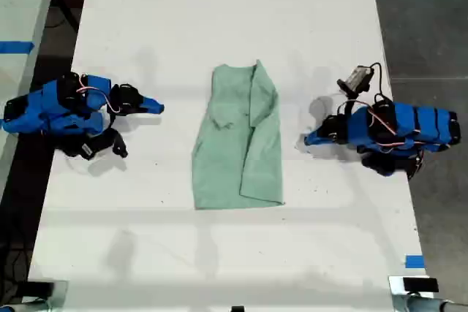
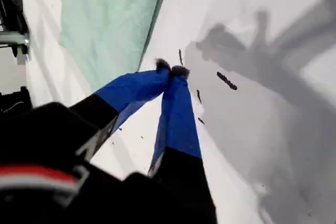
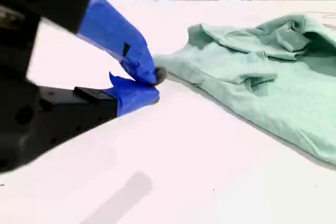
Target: Fold t shirt
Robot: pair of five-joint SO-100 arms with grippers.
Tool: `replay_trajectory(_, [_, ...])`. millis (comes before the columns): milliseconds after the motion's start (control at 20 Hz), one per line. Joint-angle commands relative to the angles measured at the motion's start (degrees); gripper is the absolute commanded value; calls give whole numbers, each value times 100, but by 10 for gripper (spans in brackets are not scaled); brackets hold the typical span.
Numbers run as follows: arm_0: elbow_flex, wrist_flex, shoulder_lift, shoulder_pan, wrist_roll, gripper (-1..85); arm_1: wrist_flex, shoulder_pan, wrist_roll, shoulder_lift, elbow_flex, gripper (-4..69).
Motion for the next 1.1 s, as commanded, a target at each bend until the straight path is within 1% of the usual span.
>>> replay_trajectory(0, [44, -44, 44, 492, -352, 0, 70, 44, 158, 70, 281, 12])
replay_trajectory(300, [26, -79, 44, 633, -114, 0, 70, 44, 158, 70, 281, 12])
replay_trajectory(400, [9, -167, -53, 580, -149, -1, 70, 44, 158, 70, 281, 12])
replay_trajectory(450, [-141, -281, -352, 580, -396, -1, 70, 62, 167, 70, 281, 12])
replay_trajectory(500, [-668, -492, -1327, 817, -738, -1, 70, 70, 167, 70, 281, 12])
replay_trajectory(550, [-1600, -624, -2962, 1222, -1204, -1, 70, 97, 158, 70, 281, 12])
replay_trajectory(600, [-2795, -624, -4843, 1652, -1582, -1, 70, 105, 158, 70, 281, 12])
replay_trajectory(650, [-4087, -404, -6530, 1872, -1793, -1, 79, 97, 185, 70, 281, 12])
replay_trajectory(700, [-5361, 18, -7945, 2048, -2057, -1, 79, 70, 202, 70, 281, 12])
replay_trajectory(750, [-6223, 176, -8868, 2188, -2303, 8, 88, 53, 211, 70, 281, 12])
replay_trajectory(800, [-6715, 123, -9457, 2259, -2417, 81, 88, 26, 229, 70, 281, 12])
replay_trajectory(850, [-6987, 97, -9888, 2294, -2584, 178, 97, 18, 211, 70, 281, 12])
replay_trajectory(900, [-7137, 18, -10230, 2329, -2681, 244, 97, 18, 185, 70, 281, 12])
replay_trajectory(1000, [-7295, -281, -10881, 2479, -2944, 253, 97, 18, 158, 70, 281, 12])
replay_trajectory(1050, [-7383, -378, -11215, 2522, -3076, 243, 97, 18, 158, 70, 272, 12])
